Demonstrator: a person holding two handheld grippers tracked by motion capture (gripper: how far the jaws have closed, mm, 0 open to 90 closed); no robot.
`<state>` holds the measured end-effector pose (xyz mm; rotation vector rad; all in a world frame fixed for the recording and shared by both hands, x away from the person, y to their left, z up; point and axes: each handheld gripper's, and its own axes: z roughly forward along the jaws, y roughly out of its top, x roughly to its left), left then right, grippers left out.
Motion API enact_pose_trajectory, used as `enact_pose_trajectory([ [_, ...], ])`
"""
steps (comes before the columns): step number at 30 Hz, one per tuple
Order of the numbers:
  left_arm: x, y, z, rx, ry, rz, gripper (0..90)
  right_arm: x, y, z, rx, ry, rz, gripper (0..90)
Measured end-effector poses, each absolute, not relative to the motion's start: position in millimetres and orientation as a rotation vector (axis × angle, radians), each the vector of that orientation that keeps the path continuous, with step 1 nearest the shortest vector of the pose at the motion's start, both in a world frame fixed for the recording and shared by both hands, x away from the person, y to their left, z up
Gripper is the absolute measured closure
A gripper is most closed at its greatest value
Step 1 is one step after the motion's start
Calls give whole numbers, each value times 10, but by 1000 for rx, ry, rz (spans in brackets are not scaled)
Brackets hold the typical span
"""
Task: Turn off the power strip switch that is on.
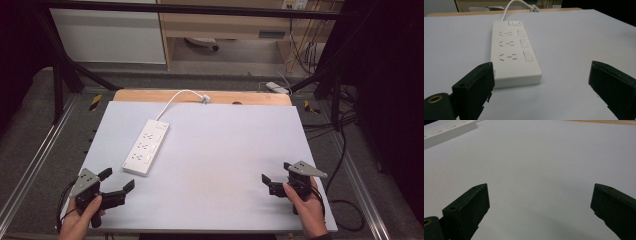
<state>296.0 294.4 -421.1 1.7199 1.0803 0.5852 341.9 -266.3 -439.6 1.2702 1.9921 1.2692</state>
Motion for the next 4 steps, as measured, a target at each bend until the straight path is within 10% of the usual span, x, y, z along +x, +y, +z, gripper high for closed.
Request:
enact_pose_trajectory([
  [4, 2953, 2886, -4274, 1754, 1077, 583, 65, 3438, -2667, -4426, 1297, 1994, 1231, 27],
])
